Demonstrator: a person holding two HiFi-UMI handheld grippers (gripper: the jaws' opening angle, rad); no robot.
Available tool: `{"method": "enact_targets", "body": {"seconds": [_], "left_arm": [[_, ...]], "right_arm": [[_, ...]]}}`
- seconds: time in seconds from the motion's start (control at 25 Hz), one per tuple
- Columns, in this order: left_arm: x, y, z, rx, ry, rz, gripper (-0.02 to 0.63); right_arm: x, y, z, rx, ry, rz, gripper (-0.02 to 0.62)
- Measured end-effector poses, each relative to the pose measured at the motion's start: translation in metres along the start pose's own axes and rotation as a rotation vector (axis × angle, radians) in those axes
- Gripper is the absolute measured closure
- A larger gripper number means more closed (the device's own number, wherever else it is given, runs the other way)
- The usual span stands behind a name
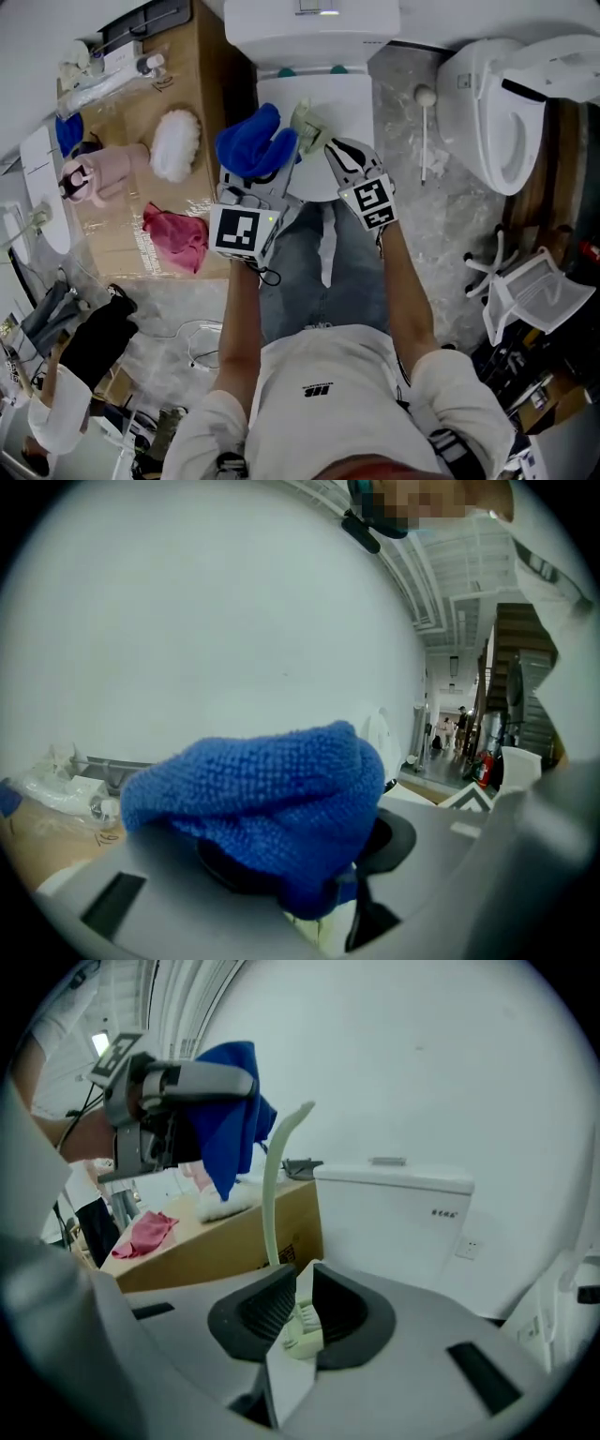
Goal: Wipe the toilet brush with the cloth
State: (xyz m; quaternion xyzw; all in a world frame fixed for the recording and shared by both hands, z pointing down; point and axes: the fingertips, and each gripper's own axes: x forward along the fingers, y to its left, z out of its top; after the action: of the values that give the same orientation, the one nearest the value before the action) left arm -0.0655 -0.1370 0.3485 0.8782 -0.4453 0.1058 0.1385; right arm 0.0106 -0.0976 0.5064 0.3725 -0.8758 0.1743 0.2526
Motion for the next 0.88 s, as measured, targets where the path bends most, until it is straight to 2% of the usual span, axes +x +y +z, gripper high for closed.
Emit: {"method": "enact_targets", "body": {"seconds": [0.12, 0.24, 0.4, 0.6, 0.72, 0.88], "left_arm": [[-0.01, -0.004, 0.009, 0.003, 0.029, -0.004, 0.423], [-0.02, -0.01, 0.023, 0.017, 0.016, -0.016, 0.423], [-0.04, -0.018, 0.045, 0.037, 0.012, -0.023, 0.423], [-0.069, -0.031, 0.067, 0.028, -0.001, -0.033, 0.423], [-0.084, -0.043, 0.076, 0.029, 0.008, -0.05, 0.423], [-0.097, -0.059, 0.078, 0.033, 0.009, -0.079, 0.431]], "right_arm": [[-0.028, 0.0, 0.038, 0.009, -0.066, -0.018, 0.548], [-0.057, 0.007, 0.076, 0.012, -0.135, -0.015, 0.552], [-0.103, 0.028, 0.125, -0.015, -0.207, 0.03, 0.557], [-0.157, 0.05, 0.181, -0.052, -0.304, 0.014, 0.577], [-0.182, 0.065, 0.204, -0.046, -0.331, 0.02, 0.58], [-0.204, 0.072, 0.213, -0.065, -0.352, -0.005, 0.581]]}}
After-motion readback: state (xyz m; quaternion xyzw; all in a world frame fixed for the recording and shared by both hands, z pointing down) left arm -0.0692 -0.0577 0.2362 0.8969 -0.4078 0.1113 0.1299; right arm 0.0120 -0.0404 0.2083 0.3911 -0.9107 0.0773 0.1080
